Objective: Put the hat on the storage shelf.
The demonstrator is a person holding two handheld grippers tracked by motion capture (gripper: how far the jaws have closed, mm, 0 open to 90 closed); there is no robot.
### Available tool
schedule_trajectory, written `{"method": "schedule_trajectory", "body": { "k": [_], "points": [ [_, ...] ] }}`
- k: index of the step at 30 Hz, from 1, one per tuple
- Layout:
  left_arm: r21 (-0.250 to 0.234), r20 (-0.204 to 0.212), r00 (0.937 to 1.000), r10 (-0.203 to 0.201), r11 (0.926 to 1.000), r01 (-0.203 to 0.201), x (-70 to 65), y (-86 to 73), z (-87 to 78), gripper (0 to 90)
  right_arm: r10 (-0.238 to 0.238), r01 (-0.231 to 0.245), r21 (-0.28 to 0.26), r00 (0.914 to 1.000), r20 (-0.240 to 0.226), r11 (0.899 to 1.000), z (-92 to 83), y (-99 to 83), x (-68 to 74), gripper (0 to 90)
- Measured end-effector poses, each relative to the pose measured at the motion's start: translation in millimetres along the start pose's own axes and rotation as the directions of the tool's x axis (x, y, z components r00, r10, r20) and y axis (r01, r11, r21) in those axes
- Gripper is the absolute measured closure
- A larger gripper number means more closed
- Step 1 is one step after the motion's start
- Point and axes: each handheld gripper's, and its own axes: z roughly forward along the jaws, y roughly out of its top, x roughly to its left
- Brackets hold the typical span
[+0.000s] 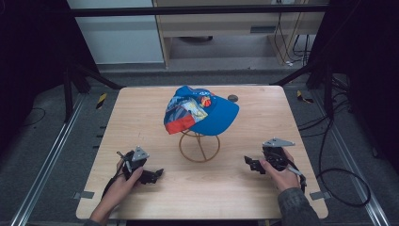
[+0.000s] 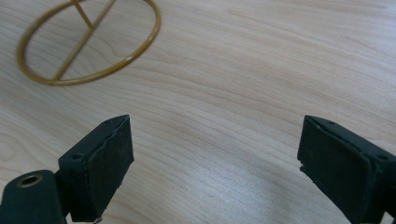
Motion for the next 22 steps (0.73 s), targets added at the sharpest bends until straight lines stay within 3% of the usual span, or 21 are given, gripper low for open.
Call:
{"method": "schedule_trajectory", "body": {
  "k": [4,12,16,22],
  "points": [
    [0.000,-0.001,1.0000,0.000,1.0000,0.000,0.0,0.0,0.0,0.0,-0.002,0.002,0.014,1.0000,0.004,1.000,9.8,-5.5,6.0,10.2],
    [0.000,-0.001,1.0000,0.000,1.0000,0.000,0.0,0.0,-0.1,0.0,-0.056,0.055,0.047,0.9981,0.025,0.997,25.8,-17.2,18.5,9.2],
    [0.000,-0.001,1.0000,0.001,1.0000,-0.001,0.0,0.0,0.0,0.0,-0.091,0.088,0.059,0.9945,0.052,0.994,27.3,-16.9,21.9,9.6],
    [0.000,0.000,1.0000,0.001,1.0000,-0.001,0.1,0.0,0.0,0.0,-0.086,0.083,0.061,0.9944,0.060,0.995,26.2,-18.3,24.3,9.2]
  ]
}}
